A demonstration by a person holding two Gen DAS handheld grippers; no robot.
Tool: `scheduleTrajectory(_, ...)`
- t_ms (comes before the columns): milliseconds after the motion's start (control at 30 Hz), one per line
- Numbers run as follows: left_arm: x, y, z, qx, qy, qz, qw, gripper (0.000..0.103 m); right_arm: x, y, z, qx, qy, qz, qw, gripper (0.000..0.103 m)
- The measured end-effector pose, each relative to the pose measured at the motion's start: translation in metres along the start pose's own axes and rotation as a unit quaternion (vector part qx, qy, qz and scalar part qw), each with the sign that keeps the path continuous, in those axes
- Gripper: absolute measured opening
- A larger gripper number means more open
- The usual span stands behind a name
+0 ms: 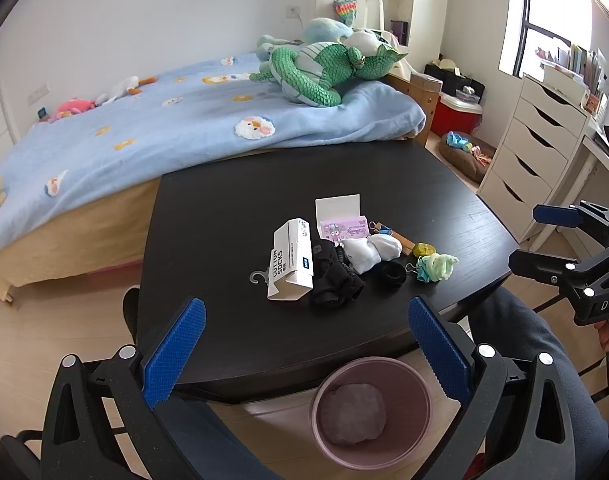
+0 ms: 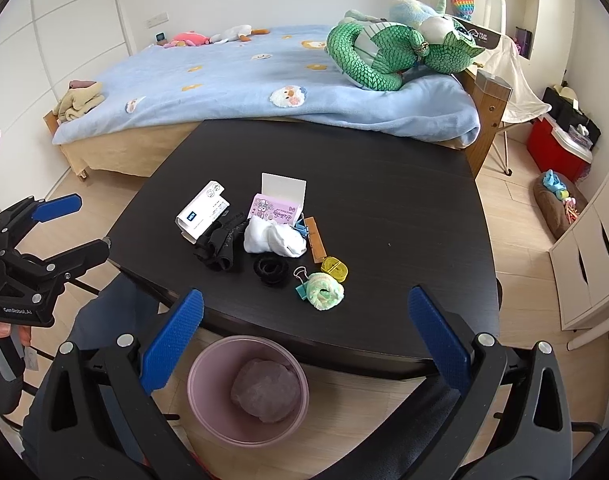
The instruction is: Collect trash
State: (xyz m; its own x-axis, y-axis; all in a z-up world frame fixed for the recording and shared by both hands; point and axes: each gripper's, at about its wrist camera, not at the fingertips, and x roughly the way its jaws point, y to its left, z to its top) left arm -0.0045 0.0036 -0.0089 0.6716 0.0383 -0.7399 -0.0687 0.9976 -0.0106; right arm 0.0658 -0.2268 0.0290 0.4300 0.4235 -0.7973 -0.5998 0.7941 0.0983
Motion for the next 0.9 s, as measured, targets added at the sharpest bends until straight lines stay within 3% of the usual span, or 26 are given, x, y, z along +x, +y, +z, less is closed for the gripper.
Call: scheduleTrajectory(900,0.0010,-0.0020,-0.0011,0.000,0.001,-0.003,1.0000,0.097,0.0032,0.0035,-0.0045,-0.004,0.008,0.003,1.000,0.100)
